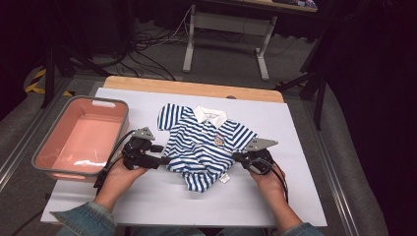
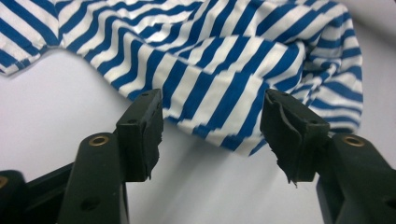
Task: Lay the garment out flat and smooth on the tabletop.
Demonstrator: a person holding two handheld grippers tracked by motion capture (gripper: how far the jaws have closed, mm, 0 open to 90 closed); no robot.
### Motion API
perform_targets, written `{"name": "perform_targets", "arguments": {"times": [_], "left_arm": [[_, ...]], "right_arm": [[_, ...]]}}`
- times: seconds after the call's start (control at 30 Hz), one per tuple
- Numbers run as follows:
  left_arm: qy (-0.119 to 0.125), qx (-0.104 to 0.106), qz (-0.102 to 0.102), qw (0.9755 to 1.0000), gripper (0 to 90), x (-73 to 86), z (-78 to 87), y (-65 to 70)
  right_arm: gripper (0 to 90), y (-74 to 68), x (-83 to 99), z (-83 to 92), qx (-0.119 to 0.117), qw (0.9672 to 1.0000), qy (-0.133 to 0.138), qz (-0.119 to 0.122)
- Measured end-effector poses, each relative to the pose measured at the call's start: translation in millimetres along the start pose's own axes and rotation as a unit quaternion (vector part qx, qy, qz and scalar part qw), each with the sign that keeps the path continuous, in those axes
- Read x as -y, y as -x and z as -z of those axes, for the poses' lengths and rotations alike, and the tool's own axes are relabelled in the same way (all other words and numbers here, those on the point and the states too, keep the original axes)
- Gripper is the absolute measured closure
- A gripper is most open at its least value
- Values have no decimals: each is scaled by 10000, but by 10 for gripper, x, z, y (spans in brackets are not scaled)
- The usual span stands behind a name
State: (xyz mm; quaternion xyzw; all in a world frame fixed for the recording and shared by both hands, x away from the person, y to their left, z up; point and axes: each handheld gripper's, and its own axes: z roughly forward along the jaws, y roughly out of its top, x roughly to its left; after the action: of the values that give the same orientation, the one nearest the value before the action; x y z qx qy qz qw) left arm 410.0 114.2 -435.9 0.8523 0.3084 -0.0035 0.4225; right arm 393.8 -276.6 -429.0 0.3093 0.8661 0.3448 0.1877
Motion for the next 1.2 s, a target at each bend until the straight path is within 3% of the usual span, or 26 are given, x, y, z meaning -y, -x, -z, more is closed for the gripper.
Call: {"name": "perform_targets", "arguments": {"times": [0.27,0.37,0.5,0.6,0.7,0.8,0.83,0.93,0.97,1.07,1.2], "left_arm": [[-319,267,207,9989,495,20,-126,-14],[-523,111,184,9984,494,37,-180,-5],[-576,21,283,9979,500,66,-211,-20],[-645,51,350,9973,516,80,-226,-30],[-749,-3,311,9967,597,80,-271,-18],[-827,-148,172,9963,749,77,-315,4],[-844,-106,163,9962,836,76,-324,12],[-802,-259,-20,9964,889,48,-330,48],[-643,-350,-61,9973,890,26,-297,47],[-251,-477,45,9985,891,-18,-187,4],[112,-723,154,9972,891,-77,-49,-104]], "right_arm": [[857,174,74,0,164,9998,-30,-148],[856,216,96,-23,251,9996,-83,-140],[856,272,120,-38,331,9993,-118,-153],[856,298,133,-43,360,9991,-124,-193],[856,301,134,-53,377,9991,-124,-165],[856,311,136,-64,393,9990,-128,-152],[856,313,136,-68,396,9990,-123,-149],[856,314,125,-75,427,9990,-96,-121],[856,317,117,-76,451,9989,-94,-107],[856,338,80,-66,498,9987,-71,-83],[856,373,0,-39,570,9984,15,-37]]}}
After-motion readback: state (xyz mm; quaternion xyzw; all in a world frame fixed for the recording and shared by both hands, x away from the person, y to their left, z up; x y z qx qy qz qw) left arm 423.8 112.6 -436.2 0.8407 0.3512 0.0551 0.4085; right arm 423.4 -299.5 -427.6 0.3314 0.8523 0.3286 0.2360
